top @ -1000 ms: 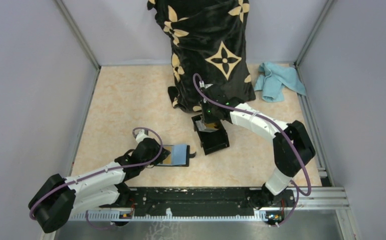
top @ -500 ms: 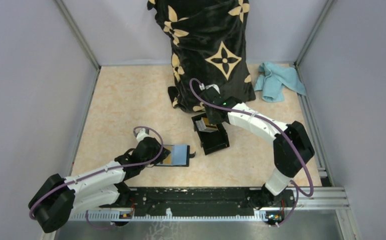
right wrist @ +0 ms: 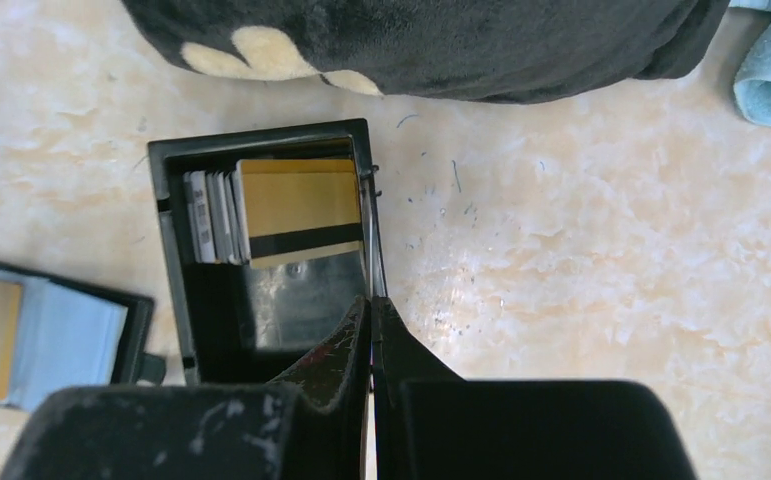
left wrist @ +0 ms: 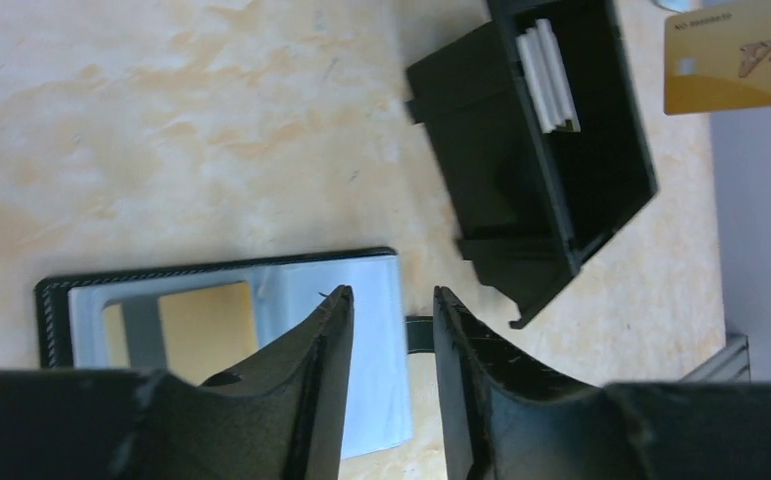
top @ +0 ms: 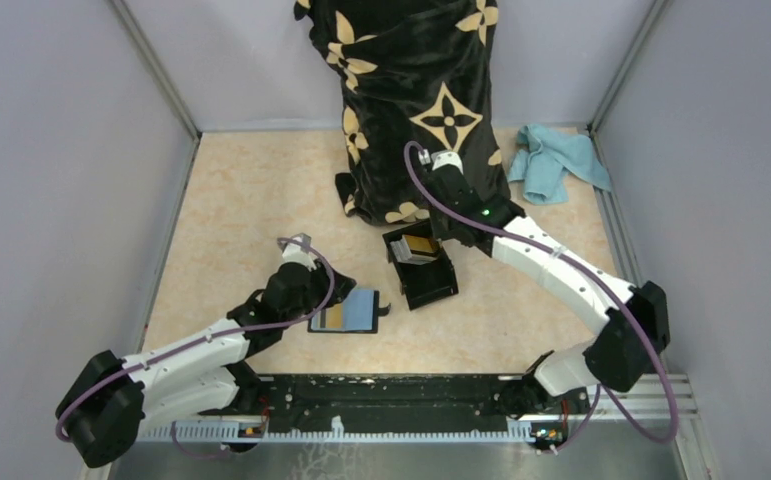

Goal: Put the credit cards into the card holder
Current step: Pick up the credit card from the storage box.

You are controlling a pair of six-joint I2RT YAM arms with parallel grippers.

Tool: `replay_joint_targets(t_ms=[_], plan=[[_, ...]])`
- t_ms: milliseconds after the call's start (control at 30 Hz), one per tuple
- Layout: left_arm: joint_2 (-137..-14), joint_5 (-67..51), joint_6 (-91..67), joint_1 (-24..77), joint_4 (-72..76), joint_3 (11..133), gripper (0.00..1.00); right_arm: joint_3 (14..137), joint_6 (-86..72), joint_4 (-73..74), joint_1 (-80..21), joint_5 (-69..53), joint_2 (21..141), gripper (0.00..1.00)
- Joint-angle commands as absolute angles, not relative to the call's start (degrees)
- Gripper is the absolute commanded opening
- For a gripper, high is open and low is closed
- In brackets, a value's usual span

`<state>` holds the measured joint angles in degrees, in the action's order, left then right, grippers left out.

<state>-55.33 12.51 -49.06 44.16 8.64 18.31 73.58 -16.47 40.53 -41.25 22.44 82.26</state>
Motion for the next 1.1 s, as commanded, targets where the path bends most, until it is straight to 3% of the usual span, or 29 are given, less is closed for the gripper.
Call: replay_joint_targets(t_ms=[0, 600, 900, 1067], plan=[[-54.3, 6.8, -41.9, 44.4, 17.1, 20.8, 0.44, 74.1, -15.7, 42.2, -42.1, 19.3, 75.5, 0.0], [-58.9, -24.3, -26.7, 44.3, 27.9, 28.5, 0.84, 64.2, -18.1, 44.7, -42.7, -10.2, 54.3, 0.0], [-67.0, -43.3, -26.4, 44.2, 30.6, 32.0, 0.83, 60.9, -19.5, 42.7, -42.7, -20.2, 51.6, 0.0], [-68.7, -48.0, -26.7, 44.2, 32.3, 32.5, 0.81, 59.5, -19.7, 41.3, -42.7, -22.4, 52.5, 0.0]])
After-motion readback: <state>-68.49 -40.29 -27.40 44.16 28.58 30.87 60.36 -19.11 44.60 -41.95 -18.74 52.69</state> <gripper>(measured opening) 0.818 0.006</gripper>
